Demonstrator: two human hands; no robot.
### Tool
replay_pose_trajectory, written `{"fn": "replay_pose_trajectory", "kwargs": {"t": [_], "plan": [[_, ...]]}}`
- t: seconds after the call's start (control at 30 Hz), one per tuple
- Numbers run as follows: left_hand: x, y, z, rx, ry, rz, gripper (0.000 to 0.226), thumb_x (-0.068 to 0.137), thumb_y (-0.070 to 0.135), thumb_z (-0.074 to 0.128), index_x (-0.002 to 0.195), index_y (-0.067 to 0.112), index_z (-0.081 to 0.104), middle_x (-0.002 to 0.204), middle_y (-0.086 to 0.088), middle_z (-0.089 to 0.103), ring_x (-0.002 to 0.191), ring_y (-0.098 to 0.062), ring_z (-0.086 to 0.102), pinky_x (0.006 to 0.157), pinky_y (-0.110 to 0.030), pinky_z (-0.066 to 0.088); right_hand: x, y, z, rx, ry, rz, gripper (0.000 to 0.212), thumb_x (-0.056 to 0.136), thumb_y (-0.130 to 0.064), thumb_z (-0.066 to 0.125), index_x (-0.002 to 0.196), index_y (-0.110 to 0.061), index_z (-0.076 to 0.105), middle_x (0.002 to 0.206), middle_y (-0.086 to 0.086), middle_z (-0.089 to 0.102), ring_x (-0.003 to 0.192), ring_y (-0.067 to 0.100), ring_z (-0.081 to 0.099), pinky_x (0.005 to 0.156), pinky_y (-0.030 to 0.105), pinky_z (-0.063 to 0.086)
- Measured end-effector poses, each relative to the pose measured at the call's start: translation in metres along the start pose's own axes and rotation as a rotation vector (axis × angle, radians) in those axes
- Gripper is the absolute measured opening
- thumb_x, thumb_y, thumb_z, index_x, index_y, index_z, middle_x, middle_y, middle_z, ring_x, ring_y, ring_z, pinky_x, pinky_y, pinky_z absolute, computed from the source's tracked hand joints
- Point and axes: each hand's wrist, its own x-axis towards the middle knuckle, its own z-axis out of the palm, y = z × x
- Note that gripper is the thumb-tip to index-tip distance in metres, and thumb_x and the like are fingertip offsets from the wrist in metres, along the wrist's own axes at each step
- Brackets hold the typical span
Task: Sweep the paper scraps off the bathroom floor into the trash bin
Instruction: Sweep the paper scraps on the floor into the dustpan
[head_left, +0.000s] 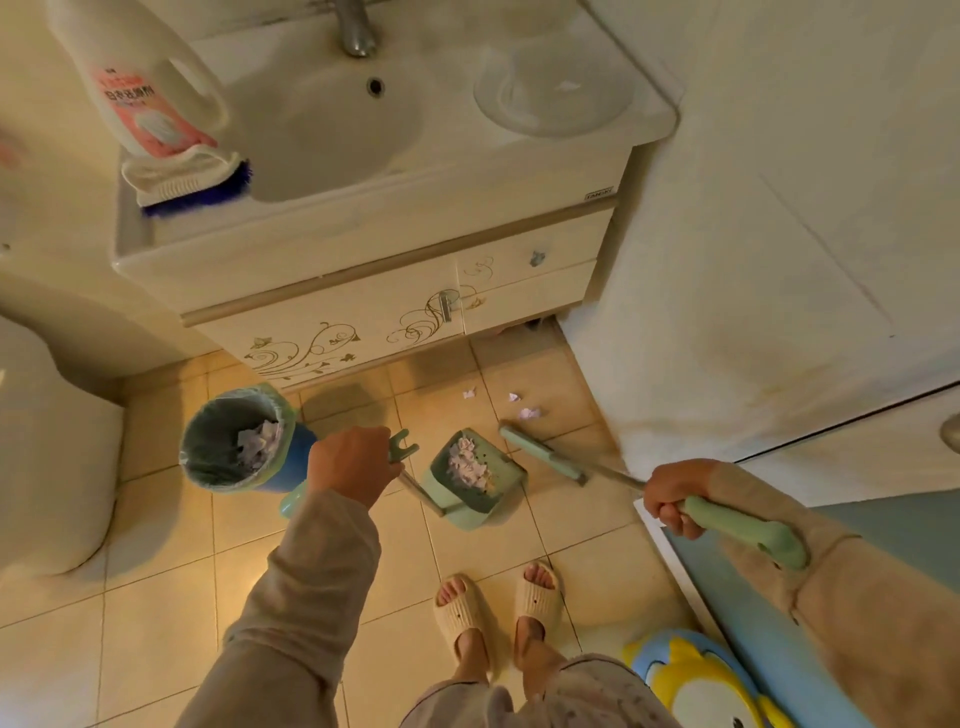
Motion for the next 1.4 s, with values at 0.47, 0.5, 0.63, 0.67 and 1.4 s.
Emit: {"fn": "replay_pose_trajectory", "kwargs": {"t": [0.47, 0.5, 0.63, 0.67, 1.4], "plan": [[-0.016, -0.012, 0.003, -0.077, -0.044, -0.023, 0.029, 0.089, 0.043, 0.054, 0.107, 0.021, 0.063, 0.103, 0.001, 0.068, 0.096, -0.017, 0.065, 0.068, -0.025, 0.041, -0.013, -0.006, -0.026, 0.153, 0.096, -0.109, 0.03, 0.082, 0.002, 0.049, 0.055, -0.007, 0.041, 0.031, 0.002, 0.043, 0.024, 0.009, 0.041, 0.033, 0.01, 0.033], [-0.018, -0.012, 0.005, -0.088, -0.049, -0.037, 0.029, 0.089, 0.042, 0.054, 0.108, 0.021, 0.062, 0.103, 0.0, 0.068, 0.095, -0.018, 0.065, 0.067, -0.025, 0.039, -0.011, -0.011, -0.029, 0.179, 0.123, -0.131, 0.028, 0.08, 0.002, 0.05, 0.056, -0.007, 0.042, 0.031, 0.003, 0.044, 0.024, 0.01, 0.042, 0.034, 0.011, 0.034], [-0.023, -0.011, 0.009, -0.13, -0.06, -0.087, 0.029, 0.09, 0.039, 0.055, 0.109, 0.018, 0.063, 0.102, -0.003, 0.069, 0.094, -0.021, 0.066, 0.069, -0.028, 0.045, -0.003, -0.037, -0.026, 0.205, 0.171, -0.187, 0.027, 0.086, 0.003, 0.044, 0.062, -0.008, 0.037, 0.029, 0.003, 0.045, 0.022, 0.01, 0.042, 0.032, 0.01, 0.034], [-0.023, -0.011, 0.009, -0.146, -0.066, -0.097, 0.029, 0.09, 0.038, 0.055, 0.109, 0.017, 0.063, 0.102, -0.003, 0.069, 0.093, -0.022, 0.066, 0.069, -0.029, 0.045, 0.0, -0.042, -0.023, 0.247, 0.168, -0.228, 0.028, 0.086, 0.003, 0.043, 0.062, -0.009, 0.037, 0.029, 0.002, 0.045, 0.022, 0.009, 0.043, 0.032, 0.01, 0.034], [0.003, -0.013, -0.014, -0.151, -0.128, -0.098, 0.033, 0.089, 0.036, 0.056, 0.115, 0.016, 0.061, 0.113, -0.004, 0.067, 0.106, -0.023, 0.063, 0.085, -0.033, 0.049, 0.005, -0.023, 0.01, 0.095, 0.0, -0.04, 0.025, 0.082, -0.002, 0.045, 0.058, -0.01, 0.041, 0.035, 0.001, 0.047, 0.026, 0.008, 0.043, 0.032, 0.011, 0.032]]}}
